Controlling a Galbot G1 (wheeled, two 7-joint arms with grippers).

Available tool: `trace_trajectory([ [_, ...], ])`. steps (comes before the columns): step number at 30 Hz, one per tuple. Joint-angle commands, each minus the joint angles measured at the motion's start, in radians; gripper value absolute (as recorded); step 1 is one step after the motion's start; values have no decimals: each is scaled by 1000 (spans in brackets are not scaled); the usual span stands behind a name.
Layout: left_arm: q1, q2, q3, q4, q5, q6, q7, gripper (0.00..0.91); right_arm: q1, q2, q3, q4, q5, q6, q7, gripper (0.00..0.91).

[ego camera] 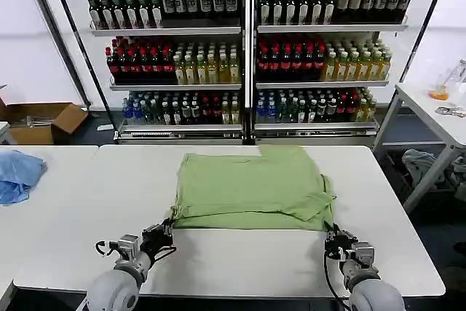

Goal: Fold and organize the clothes.

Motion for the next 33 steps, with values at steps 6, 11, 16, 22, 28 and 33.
trace_trajectory([
  [6, 336, 23, -124, -299, -28, 3, -8, 20, -279, -21, 80, 227, -49, 17, -8, 0],
  [11, 439, 39, -166, -354, -13, 7, -16, 171, -413, -18, 109, 292, -102, 25, -21, 474],
  [16, 493, 49, -189, -397, 19, 36, -10, 907, -443, -21, 132, 337, -149, -22, -21, 907],
  [22, 415, 69, -213, -400, 21, 45, -14, 907, -353, -43, 168, 366, -105, 42, 10, 907],
  [28, 242, 105, -205, -271, -78, 16, -54, 907, -131, -101, 132, 278, 28, 58, 51, 907],
  [33, -32, 104, -100, -77, -117, 13, -69, 907, 160, -117, 30, 84, 120, 11, 91, 907],
])
